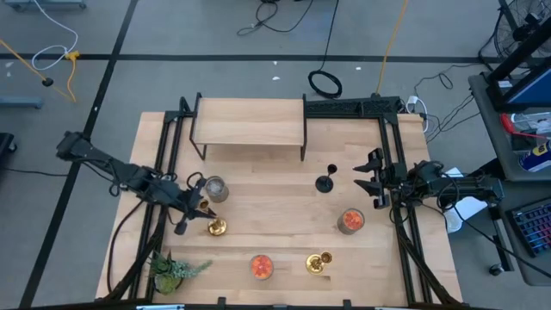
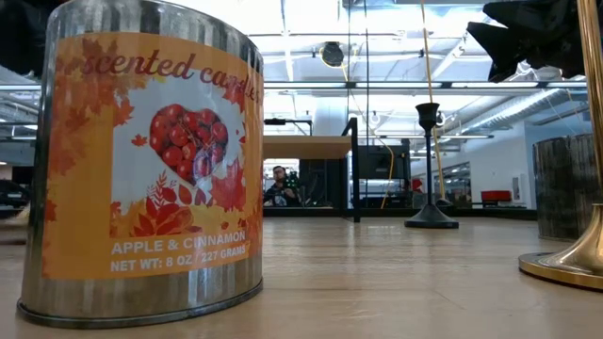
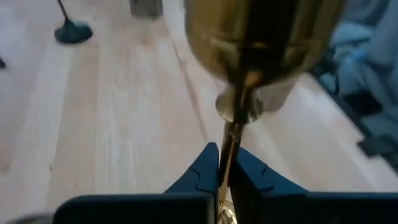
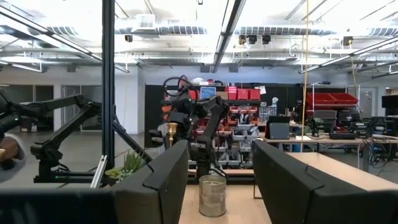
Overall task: Pick & Place candle stick holders
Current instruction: Put the left gold candle holder on the shelf
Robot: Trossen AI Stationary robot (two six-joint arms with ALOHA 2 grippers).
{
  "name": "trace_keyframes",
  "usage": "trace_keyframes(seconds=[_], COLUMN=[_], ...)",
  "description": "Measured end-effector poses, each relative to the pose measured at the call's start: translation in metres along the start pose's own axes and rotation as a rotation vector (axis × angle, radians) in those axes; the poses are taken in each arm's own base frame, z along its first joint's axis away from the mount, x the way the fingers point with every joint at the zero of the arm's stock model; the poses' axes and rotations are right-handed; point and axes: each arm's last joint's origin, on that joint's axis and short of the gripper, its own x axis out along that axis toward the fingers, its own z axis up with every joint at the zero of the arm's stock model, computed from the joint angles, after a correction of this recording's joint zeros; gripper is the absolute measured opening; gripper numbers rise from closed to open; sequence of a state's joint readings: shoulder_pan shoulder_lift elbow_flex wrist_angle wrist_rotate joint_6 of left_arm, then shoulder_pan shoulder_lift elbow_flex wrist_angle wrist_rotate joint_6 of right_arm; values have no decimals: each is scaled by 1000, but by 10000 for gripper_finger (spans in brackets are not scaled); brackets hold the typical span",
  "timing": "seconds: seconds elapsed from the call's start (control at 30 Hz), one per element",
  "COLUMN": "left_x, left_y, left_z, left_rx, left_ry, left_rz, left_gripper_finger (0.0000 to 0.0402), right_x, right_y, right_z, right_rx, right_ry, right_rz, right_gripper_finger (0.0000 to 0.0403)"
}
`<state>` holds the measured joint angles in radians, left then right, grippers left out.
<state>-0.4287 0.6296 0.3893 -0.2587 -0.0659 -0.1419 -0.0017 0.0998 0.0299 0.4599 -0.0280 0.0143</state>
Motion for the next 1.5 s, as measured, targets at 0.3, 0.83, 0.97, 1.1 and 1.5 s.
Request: trace_keyframes(seconds=[0.3,0.83,0.97,1.1,1.5], left_x=[-4,-49,-67,-79,-102], left_y=[-2,21,45,75,189], left_z=[29,132,154,167,151], left_rx=[-78,-101,-154,-230,-470], left_ry=[-307,-384,-304,-222,-126], left_rz=[100,605,770,884,1087], left_gripper_finger=[15,15,15,15,15], right_x=[0,0,0,1,6], right_y=[0,0,0,0,0], right_z=[0,1,1,2,-6], right_rx=[0,0,0,-1,1], right_ry=[0,-8,-13,-17,48], right_rz=[0,-1,-2,-5,-3], right_gripper_finger=[171,171,171,171,171])
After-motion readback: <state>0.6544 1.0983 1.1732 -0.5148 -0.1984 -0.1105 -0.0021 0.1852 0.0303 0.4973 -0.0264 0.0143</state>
